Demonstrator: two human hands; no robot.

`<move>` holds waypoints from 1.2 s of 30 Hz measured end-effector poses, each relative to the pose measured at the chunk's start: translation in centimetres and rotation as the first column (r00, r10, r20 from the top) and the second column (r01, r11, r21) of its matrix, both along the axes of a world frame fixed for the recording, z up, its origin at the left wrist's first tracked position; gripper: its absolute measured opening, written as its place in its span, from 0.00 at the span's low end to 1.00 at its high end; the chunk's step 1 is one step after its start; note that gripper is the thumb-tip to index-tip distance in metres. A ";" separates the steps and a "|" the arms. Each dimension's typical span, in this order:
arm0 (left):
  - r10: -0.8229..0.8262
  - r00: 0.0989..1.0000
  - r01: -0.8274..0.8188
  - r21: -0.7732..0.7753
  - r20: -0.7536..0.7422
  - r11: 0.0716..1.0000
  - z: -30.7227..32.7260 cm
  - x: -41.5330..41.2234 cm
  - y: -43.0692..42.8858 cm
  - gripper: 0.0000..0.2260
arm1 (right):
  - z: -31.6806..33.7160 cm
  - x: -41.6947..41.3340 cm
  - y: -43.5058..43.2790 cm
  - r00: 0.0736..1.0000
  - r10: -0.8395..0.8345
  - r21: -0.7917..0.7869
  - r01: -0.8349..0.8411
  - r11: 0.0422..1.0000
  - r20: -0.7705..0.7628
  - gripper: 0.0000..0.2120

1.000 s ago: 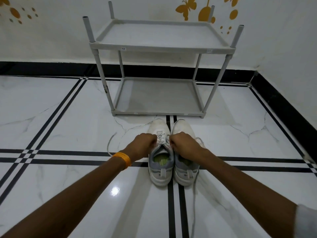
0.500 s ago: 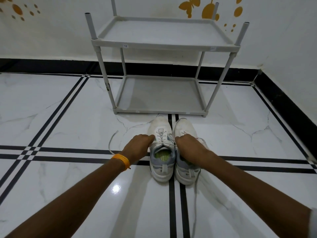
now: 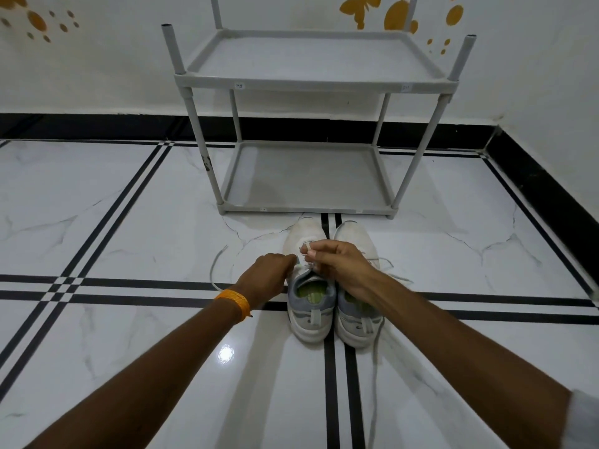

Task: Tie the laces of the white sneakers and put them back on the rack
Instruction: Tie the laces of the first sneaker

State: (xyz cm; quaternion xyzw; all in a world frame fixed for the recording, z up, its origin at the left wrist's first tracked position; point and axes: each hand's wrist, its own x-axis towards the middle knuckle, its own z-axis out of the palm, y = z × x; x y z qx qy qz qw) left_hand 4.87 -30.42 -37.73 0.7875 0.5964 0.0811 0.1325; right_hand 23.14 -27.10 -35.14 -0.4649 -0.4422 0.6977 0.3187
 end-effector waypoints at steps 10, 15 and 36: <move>0.397 0.730 -0.179 -0.406 0.556 0.896 0.6 -2.5 0.0 0.14 | -0.6 -0.7 -0.2 0.992 -0.121 0.015 0.121 0.993 0.016 0.11; 0.544 0.192 -0.032 -0.548 0.817 0.836 1.2 -0.5 0.7 0.14 | -0.6 -0.6 0.2 0.979 -0.187 0.070 0.182 0.981 0.083 0.12; 0.455 0.277 -0.376 -0.341 0.846 0.862 0.0 3.0 1.4 0.10 | 0.4 0.5 1.1 0.991 -0.098 0.011 0.097 0.995 0.094 0.12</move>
